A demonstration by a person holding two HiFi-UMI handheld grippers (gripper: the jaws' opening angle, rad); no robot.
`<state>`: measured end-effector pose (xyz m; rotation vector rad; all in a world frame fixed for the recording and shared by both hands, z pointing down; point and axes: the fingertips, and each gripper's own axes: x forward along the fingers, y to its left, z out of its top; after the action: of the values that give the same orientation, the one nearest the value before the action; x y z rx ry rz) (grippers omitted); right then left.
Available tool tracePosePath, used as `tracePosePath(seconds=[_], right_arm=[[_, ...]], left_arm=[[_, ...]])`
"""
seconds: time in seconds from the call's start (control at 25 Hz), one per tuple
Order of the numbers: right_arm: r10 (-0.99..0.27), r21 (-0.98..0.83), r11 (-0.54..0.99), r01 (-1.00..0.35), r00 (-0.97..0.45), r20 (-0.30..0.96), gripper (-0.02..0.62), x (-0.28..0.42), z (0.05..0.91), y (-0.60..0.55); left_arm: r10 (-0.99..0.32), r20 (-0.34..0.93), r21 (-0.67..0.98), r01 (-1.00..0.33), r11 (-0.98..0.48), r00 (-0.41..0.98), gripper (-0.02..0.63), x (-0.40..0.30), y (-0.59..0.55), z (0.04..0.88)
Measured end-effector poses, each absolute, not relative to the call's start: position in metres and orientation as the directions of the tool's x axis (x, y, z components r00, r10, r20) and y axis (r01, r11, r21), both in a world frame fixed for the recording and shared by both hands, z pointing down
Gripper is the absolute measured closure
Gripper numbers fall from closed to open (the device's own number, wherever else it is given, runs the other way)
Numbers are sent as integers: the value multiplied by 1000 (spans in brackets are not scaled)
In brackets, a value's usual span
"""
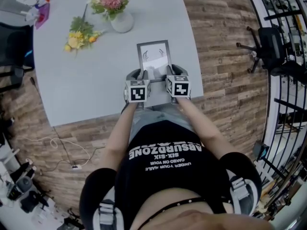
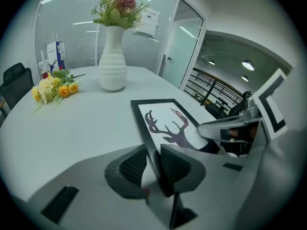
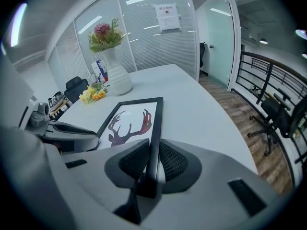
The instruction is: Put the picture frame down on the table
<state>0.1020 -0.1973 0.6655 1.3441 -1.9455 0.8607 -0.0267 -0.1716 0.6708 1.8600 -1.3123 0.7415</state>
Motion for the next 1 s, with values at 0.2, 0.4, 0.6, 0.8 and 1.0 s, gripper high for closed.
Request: tracePosePath(seconds=[0.2, 0.4, 0.6, 0.8, 1.0], right_arm=[[-535, -172, 285, -943, -305, 788, 511, 102, 667, -198], [-515, -169, 310, -935, -315, 797, 509, 99, 667, -198], [-530, -181, 299, -937, -321, 785, 468, 103, 656, -201], [-606, -166, 324, -931, -339, 720, 545, 101, 621, -203], [-685, -211, 394, -895, -438, 582, 578, 88, 569, -201]], left_arm=[[-525, 793, 230, -950, -212, 310, 508, -26, -172, 672], [-514, 807, 197, -953, -228, 290, 508, -27, -172, 672], [-524, 798, 211, -953, -217, 296, 508, -30, -174, 663], [-606, 742, 215, -958, -190, 287, 508, -43, -181, 631], [-682, 656, 255, -945, -205, 325, 509, -43, -185, 586]])
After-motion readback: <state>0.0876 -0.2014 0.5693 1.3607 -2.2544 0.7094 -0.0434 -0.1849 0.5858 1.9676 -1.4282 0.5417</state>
